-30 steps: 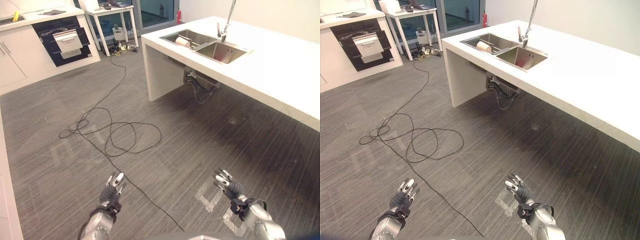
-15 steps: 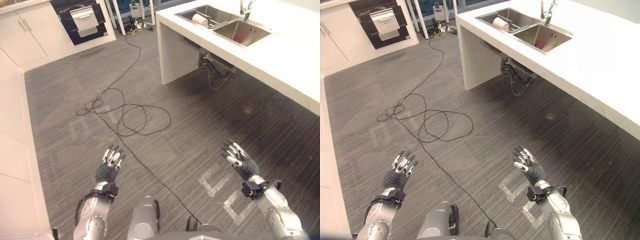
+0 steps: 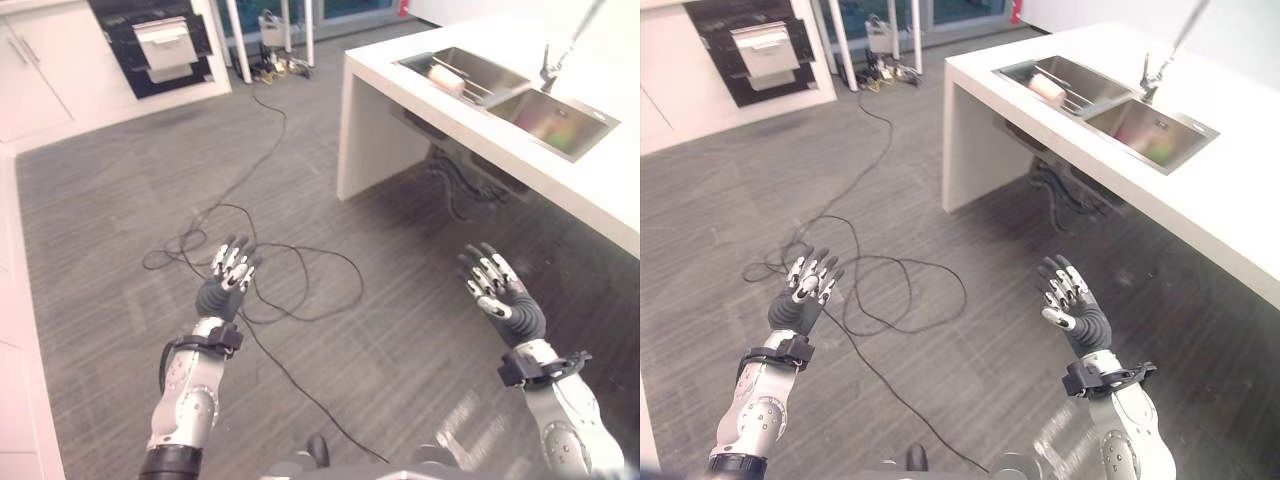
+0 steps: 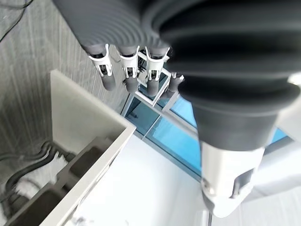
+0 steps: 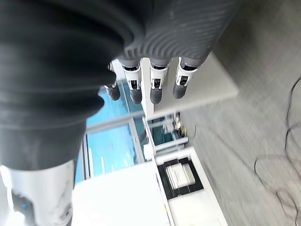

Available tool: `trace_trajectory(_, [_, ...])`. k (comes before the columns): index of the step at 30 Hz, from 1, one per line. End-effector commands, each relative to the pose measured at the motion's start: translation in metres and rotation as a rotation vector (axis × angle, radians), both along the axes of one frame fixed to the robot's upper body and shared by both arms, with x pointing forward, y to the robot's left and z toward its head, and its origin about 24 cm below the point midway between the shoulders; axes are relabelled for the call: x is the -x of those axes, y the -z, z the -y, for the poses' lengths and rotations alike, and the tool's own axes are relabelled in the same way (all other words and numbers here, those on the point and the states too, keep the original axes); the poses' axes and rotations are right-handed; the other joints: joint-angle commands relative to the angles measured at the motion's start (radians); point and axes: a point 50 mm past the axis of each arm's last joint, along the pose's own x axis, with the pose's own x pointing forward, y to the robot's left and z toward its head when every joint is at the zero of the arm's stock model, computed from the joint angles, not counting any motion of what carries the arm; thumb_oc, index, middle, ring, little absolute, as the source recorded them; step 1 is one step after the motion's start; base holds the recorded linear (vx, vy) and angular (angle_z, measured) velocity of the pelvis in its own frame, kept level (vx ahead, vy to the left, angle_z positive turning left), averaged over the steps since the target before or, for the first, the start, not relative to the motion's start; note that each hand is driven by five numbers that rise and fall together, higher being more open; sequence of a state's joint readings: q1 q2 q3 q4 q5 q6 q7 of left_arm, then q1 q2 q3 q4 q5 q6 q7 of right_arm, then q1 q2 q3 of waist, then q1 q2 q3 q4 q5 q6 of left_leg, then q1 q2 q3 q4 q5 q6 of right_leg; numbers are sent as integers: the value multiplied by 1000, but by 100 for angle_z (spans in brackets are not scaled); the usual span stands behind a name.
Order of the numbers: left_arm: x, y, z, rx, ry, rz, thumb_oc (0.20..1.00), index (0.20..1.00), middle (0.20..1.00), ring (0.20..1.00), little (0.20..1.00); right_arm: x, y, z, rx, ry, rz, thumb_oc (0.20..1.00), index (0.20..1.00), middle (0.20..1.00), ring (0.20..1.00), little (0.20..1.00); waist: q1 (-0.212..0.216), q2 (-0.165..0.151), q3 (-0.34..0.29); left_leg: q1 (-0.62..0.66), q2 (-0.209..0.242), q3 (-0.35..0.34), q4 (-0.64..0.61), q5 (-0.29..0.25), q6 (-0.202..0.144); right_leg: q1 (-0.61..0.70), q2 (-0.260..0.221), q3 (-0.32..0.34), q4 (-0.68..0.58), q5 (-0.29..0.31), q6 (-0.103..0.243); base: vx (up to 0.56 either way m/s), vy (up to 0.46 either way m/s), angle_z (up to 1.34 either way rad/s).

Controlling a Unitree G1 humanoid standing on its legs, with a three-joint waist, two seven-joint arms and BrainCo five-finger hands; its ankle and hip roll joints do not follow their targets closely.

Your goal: Place the dishes in the dishwasher.

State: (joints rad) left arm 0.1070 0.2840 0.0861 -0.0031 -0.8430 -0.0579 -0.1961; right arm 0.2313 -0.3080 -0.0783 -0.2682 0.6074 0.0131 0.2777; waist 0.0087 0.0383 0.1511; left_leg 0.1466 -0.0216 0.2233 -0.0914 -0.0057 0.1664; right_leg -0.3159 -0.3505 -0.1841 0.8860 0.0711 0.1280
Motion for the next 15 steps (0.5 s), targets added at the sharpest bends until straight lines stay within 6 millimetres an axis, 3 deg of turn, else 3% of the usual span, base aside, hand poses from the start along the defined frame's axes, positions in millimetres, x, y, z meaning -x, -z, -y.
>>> trace_trajectory(1, [4,-16,-8,-106,23,51,1000,1000,1000,1000,1000,-7,-10,16,52,19,55,1000,1000,1000,1000,1000,-5,-55,-45,-68,47,-66,4,8,-158,272,128,-88,-448,2,21,248,-41,-15])
trace_trajectory(2, [4,-17,-8,-114,25,52,1000,1000,1000,1000,1000,-7,-11,18,47,21,57,1000,1000,1000,1000,1000,-12,-59,-41,-59,45,-69,4,3,-160,274,145,-100,-493,4,22,327,-85,-6])
trace_trajectory(4, [3,-16,-7,-128,34,38,1000,1000,1000,1000,1000,-7,-15,26,44,43,67,1000,1000,1000,1000,1000,-44,-85,-30,-32,25,-92,4,-22,-168,259,223,-107,-719,3,24,334,-107,37])
trace_trajectory(7, [0,-15,4,-138,58,37,1000,1000,1000,1000,1000,-5,-17,30,38,70,76,1000,1000,1000,1000,1000,-89,-91,-19,10,14,-123,4,-61,-176,178,250,-86,-896,76,40,408,-109,173])
trace_trajectory(9, [2,-14,10,-153,71,37,1000,1000,1000,1000,1000,-2,-18,29,40,81,90,1000,1000,1000,1000,1000,-101,-85,-8,53,7,-149,4,-89,-174,113,230,-114,-939,129,49,477,-188,127])
trace_trajectory(12, [5,-12,7,-165,66,25,1000,1000,1000,1000,1000,-3,-19,28,48,88,108,1000,1000,1000,1000,1000,-89,-92,-16,80,0,-131,4,-116,-172,160,212,-164,-950,147,54,410,-219,23])
trace_trajectory(14, [6,-11,6,-162,65,10,1000,1000,1000,1000,1000,-8,-26,27,54,97,134,1000,1000,1000,1000,1000,-91,-83,-59,139,14,-82,4,-141,-178,222,232,-179,-950,119,20,571,-279,-61])
trace_trajectory(15, [7,-10,8,-158,68,11,1000,1000,1000,1000,1000,-9,-28,28,68,106,145,1000,1000,1000,1000,1000,-95,-75,-74,164,25,-53,4,-126,-189,239,245,-186,-951,99,1,425,-200,-118])
